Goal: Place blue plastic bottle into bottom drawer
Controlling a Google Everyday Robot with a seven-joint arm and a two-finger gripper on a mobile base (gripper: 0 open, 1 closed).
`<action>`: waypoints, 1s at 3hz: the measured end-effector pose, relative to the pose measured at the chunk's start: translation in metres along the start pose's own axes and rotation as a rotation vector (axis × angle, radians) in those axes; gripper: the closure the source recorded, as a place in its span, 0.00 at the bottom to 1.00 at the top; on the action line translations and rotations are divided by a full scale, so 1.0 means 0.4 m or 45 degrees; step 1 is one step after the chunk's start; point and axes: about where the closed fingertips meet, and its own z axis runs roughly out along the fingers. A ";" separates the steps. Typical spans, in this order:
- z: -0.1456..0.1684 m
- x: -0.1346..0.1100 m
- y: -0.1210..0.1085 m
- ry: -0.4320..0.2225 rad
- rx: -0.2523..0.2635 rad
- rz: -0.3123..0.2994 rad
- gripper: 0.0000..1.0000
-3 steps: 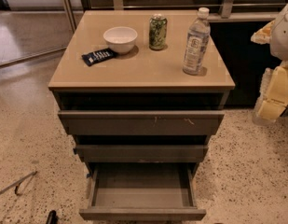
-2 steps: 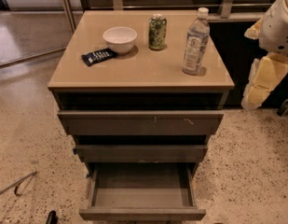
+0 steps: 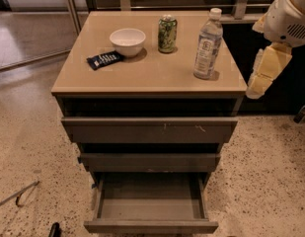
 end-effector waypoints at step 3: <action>0.063 -0.025 -0.148 -0.102 0.038 0.021 0.00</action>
Offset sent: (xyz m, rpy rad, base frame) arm 0.0670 -0.0079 -0.0059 0.0935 -0.0483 -0.0070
